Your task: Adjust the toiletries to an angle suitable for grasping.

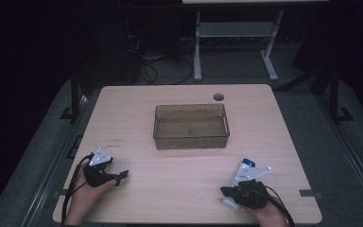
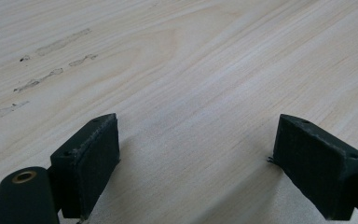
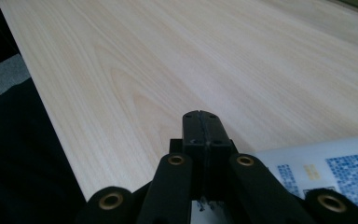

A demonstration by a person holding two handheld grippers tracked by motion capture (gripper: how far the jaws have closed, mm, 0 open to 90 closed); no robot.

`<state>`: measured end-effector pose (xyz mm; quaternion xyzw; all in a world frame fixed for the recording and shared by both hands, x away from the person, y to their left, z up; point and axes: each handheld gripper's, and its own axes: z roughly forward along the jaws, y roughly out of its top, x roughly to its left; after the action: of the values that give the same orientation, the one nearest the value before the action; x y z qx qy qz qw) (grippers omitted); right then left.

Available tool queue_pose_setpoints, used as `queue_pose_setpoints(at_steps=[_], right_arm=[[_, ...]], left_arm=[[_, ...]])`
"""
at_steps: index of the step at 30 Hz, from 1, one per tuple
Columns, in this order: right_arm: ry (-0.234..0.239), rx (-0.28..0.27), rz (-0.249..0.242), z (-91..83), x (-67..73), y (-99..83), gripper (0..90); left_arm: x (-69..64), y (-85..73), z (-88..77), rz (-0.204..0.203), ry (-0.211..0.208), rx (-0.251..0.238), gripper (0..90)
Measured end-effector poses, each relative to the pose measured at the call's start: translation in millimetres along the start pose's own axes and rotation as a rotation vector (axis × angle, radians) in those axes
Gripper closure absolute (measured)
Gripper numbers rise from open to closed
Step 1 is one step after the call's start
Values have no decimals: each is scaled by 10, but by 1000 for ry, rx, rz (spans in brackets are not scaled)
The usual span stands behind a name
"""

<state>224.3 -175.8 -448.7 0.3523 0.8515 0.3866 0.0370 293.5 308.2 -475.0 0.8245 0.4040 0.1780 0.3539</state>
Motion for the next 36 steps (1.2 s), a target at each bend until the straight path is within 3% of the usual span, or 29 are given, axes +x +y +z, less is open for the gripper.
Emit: queue_pose_setpoints(at_steps=[2,8,12,23,36], right_arm=[[-8,9,0,-1,7,-23,900],[-40,-53,-3,-90,-51,27,900],[-83,-108,23,-201,-214,42,900],[-169,-165,67,-413,-539,-28,899],[-258,-157,147,-524,-856,-216,899]], left_arm=[[0,0,0,0,0,0,131],[0,0,1,0,0,-1,131],[-1,0,0,0,-2,0,131],[-1,0,0,0,-2,0,131],[0,0,0,1,-3,0,131]])
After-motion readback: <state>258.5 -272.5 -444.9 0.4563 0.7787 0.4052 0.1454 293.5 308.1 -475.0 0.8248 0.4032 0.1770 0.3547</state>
